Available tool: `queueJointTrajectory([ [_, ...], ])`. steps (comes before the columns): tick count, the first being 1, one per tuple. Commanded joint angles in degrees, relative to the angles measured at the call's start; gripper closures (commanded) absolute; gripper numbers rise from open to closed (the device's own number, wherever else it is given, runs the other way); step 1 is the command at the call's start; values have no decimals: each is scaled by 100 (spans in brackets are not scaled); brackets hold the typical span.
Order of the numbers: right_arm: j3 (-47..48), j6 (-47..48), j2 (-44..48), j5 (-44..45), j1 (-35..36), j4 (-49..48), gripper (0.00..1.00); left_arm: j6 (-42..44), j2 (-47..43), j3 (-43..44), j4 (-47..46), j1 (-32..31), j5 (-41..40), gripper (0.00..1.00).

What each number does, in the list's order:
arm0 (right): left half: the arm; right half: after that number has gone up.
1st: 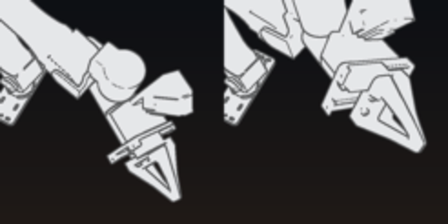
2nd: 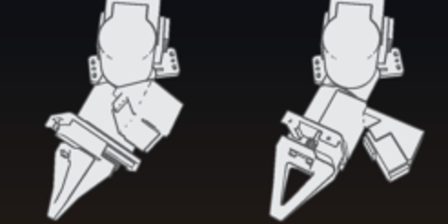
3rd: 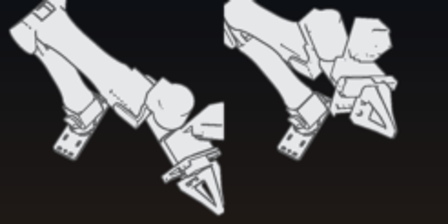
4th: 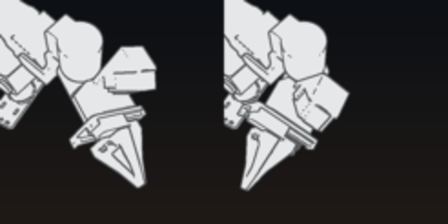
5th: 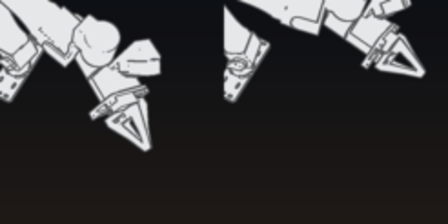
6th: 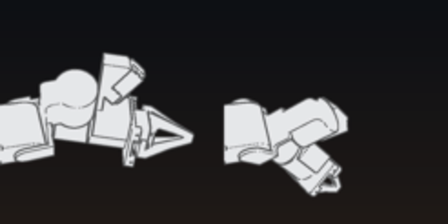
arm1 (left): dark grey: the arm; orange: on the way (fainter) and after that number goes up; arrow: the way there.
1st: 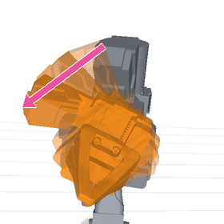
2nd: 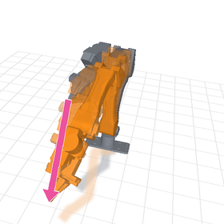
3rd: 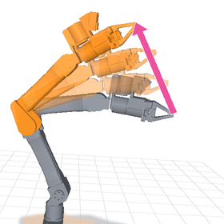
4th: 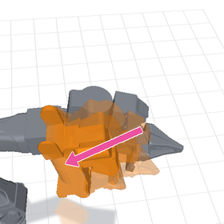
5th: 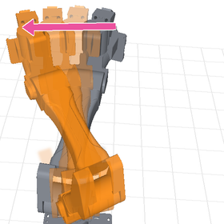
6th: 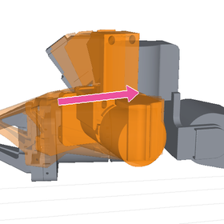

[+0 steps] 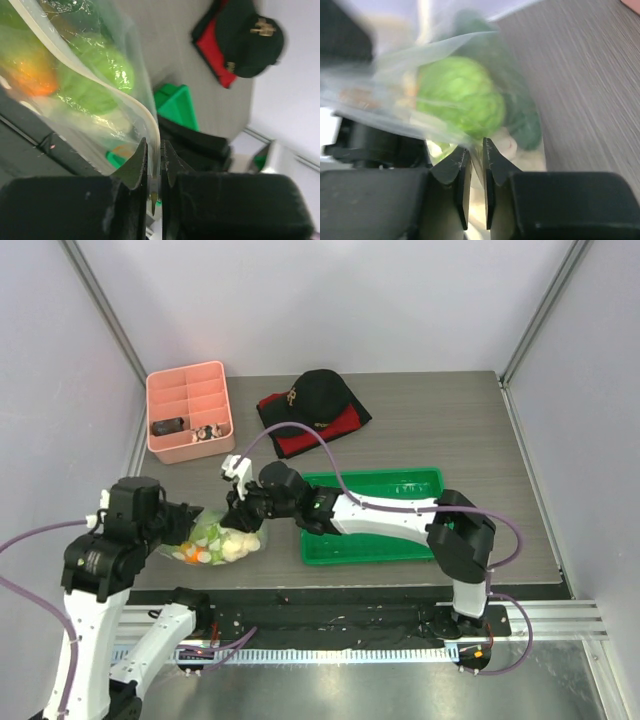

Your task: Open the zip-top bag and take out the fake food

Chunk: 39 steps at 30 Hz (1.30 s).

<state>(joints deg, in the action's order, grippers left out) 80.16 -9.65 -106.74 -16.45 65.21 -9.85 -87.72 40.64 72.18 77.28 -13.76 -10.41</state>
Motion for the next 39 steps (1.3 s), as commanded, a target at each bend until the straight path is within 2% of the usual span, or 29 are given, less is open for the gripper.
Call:
queueJointTrajectory([
  [1,-26,-178,-163,292,-535,-492,83,-193,286,-573,-309,-4,197,100],
  [4,-132,268,-93,335,-606,-133,62,-201,470,-592,-354,-4,-21,100],
  [5,-176,332,-41,396,-615,-45,51,-219,523,-557,-345,-13,-65,100],
  [10,-948,394,774,108,-519,-333,32,-158,997,-232,-231,-13,-171,100],
  [12,-1186,665,996,71,-396,-526,21,-140,1068,-135,-143,-13,-206,100],
  [14,-1117,937,1041,-59,-220,-501,17,-122,1112,15,-38,-13,-329,100],
  [20,-256,1158,673,176,-61,-290,15,-140,1183,410,437,-21,-426,100],
  [24,-1,1045,532,387,-35,-596,15,-166,1279,630,771,-13,-523,100],
  [30,596,684,101,142,-8,-536,21,-438,1323,745,921,-13,-550,100],
  [39,746,253,-198,115,150,-686,16,-658,1288,841,982,-30,-681,100],
])
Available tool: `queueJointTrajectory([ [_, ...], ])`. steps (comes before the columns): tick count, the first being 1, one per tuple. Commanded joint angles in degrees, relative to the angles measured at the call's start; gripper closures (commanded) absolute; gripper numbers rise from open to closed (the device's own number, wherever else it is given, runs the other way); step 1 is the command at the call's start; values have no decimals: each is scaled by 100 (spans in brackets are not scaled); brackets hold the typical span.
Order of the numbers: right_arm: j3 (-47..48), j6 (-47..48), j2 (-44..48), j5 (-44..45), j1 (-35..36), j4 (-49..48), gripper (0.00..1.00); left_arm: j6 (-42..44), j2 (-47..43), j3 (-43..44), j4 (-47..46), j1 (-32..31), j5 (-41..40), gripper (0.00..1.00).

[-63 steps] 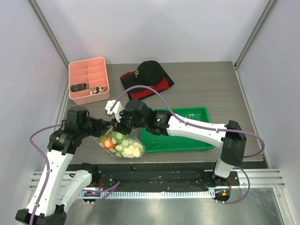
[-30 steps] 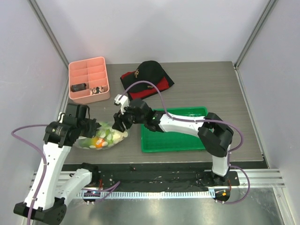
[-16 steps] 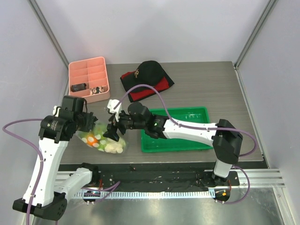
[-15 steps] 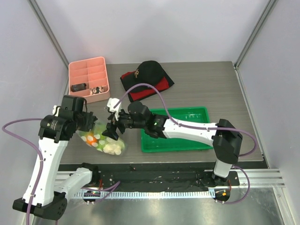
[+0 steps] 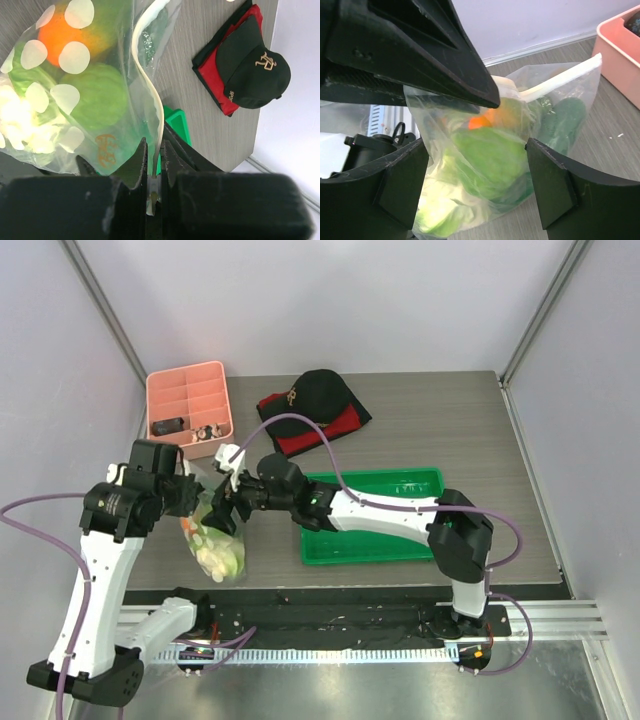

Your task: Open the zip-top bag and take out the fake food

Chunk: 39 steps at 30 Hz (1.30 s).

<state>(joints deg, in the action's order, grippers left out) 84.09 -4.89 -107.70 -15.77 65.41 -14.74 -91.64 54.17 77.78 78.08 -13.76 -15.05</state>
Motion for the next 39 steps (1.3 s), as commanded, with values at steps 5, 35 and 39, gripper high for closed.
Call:
queueJointTrajectory([
  [5,642,-276,-207,531,323,59,11,-399,-240,194,761,-30,-157,100],
  [35,1426,603,-744,-4548,-916,1738,99,6833,-1955,-2118,-4117,-30,2822,63],
  [39,1539,515,-787,-4759,-1021,1738,99,7150,-2076,-2091,-4012,-30,2780,55],
])
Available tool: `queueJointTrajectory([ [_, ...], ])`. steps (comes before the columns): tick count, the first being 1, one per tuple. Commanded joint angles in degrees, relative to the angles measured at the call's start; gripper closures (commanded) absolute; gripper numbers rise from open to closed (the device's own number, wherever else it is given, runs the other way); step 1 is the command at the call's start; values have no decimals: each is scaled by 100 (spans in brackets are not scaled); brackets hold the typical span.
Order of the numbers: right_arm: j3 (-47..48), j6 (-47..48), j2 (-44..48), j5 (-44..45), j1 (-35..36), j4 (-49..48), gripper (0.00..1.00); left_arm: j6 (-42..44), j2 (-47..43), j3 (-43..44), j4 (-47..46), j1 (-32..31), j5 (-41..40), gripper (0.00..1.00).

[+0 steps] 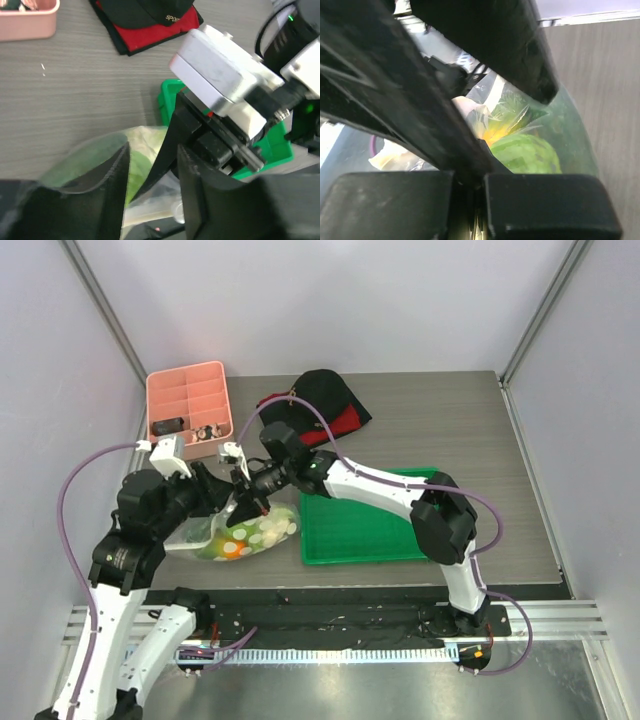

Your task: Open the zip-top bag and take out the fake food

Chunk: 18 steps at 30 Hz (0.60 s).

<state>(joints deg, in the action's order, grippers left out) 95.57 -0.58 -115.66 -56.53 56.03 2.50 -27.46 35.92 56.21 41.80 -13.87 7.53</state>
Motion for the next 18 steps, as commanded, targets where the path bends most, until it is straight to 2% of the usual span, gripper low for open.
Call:
queueJointTrajectory([
  [1,436,67,-62,-771,-127,13,99,716,-348,-30,-418,-11,365,53],
  [2,532,-90,-97,-850,-145,31,98,707,-445,-92,-488,-11,241,52],
  [3,568,-126,-132,-972,-171,22,99,664,-533,-179,-584,-11,249,45],
  [4,594,-170,-159,-1043,-250,31,99,620,-673,-232,-699,-19,266,44],
  [5,621,-214,-185,-1183,-268,31,98,541,-692,-311,-778,-19,380,46],
  [6,638,-241,-203,-1228,-285,22,99,514,-692,-329,-822,-11,764,50],
  [9,761,-398,-299,-1483,-417,22,98,601,-552,-347,-762,-11,1189,62],
  [15,902,-522,-422,-1817,-523,13,99,1153,-604,-505,-559,-11,1321,70],
  [18,946,-531,-475,-1879,-532,5,99,1409,-543,-392,-296,-11,1155,70],
])
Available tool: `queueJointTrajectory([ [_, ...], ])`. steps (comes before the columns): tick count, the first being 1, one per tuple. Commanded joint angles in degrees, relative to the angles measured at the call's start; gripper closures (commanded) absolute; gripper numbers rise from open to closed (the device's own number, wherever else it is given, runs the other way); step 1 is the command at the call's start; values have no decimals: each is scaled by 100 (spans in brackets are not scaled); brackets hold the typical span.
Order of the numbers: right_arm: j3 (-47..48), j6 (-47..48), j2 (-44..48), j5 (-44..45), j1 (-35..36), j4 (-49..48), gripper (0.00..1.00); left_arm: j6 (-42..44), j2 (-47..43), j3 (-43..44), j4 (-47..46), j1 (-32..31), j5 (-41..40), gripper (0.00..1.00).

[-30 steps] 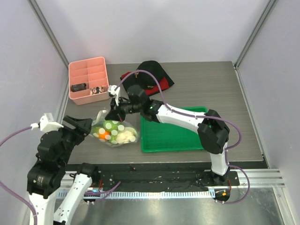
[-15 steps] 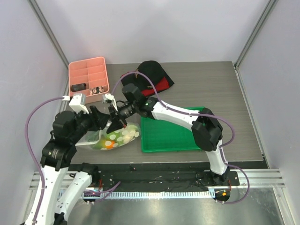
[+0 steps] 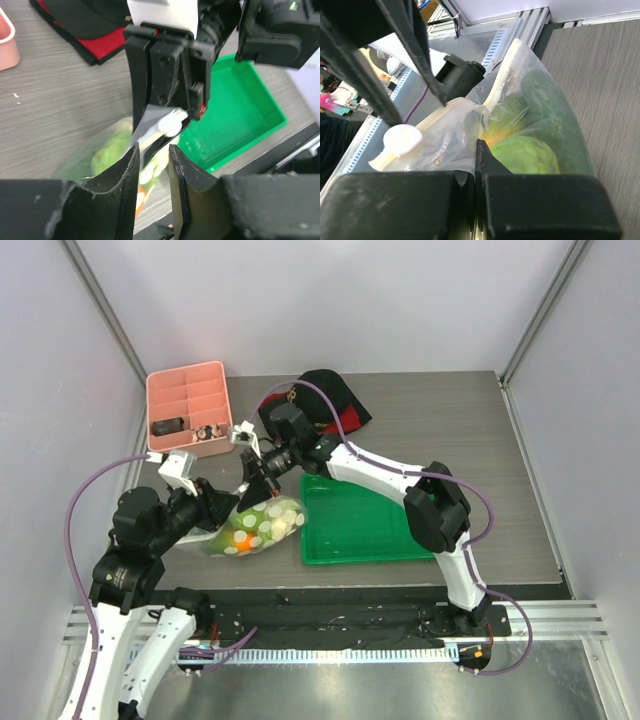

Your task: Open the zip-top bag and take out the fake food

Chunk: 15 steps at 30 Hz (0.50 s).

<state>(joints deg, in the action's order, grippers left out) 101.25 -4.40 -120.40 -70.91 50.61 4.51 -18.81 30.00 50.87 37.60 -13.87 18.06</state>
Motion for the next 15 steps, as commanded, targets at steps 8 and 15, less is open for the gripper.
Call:
queueJointTrajectory([
  [8,431,-306,-28,-529,10,-293,99,633,225,11,98,-19,-164,61],
  [15,281,-762,43,-590,10,-837,99,660,499,-191,-112,-11,56,67],
])
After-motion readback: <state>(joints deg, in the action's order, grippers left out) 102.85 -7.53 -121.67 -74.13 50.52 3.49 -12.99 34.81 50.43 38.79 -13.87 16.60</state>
